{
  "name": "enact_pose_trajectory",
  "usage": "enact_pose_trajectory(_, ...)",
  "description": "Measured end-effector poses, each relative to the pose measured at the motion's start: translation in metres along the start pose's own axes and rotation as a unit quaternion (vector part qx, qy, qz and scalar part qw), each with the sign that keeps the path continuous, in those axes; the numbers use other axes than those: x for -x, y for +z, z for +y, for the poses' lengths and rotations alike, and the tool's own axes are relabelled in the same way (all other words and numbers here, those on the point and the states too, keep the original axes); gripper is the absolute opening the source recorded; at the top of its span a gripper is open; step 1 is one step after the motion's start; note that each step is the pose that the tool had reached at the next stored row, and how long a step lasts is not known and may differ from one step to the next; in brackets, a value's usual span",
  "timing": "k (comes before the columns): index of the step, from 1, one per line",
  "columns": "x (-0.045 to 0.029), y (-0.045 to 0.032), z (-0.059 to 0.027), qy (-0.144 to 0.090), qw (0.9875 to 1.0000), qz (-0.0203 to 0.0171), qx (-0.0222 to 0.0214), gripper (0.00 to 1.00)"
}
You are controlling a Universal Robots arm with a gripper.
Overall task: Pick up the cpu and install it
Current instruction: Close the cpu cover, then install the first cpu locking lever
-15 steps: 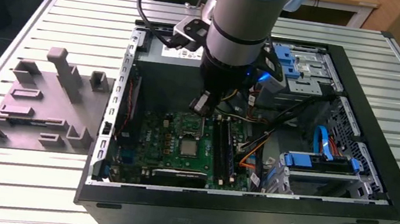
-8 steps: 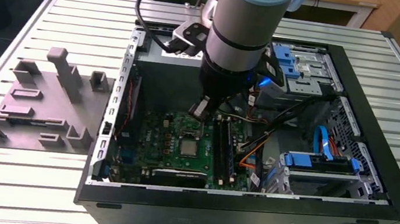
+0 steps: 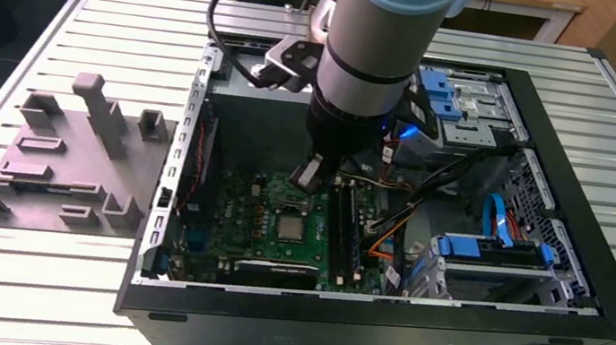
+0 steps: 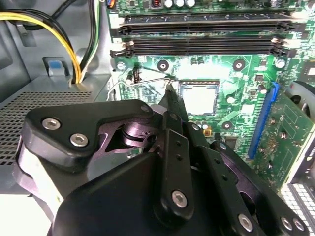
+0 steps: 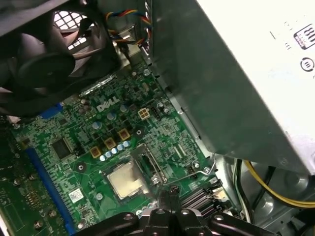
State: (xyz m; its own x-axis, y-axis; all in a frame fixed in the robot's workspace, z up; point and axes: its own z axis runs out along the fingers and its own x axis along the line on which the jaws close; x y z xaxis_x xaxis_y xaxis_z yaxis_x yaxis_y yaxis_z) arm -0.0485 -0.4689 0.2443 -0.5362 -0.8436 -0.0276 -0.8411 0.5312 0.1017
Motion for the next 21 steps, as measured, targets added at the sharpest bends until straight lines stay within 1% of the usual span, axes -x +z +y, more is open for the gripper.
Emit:
enact_pose_trajectory(2, -0.001, 0.0, -0.0004, 0.0, 1.0, 0.0017, -0.001, 0.11)
enact_pose_trajectory(9, -0.0099, 0.0005, 0.0015, 0.0, 1.0, 0.0023, -0.0014, 0.11)
enact_pose_trajectory(21, -0.0101, 0.0006, 0.0017, -0.001, 1.0, 0.0023, -0.0014, 0.11)
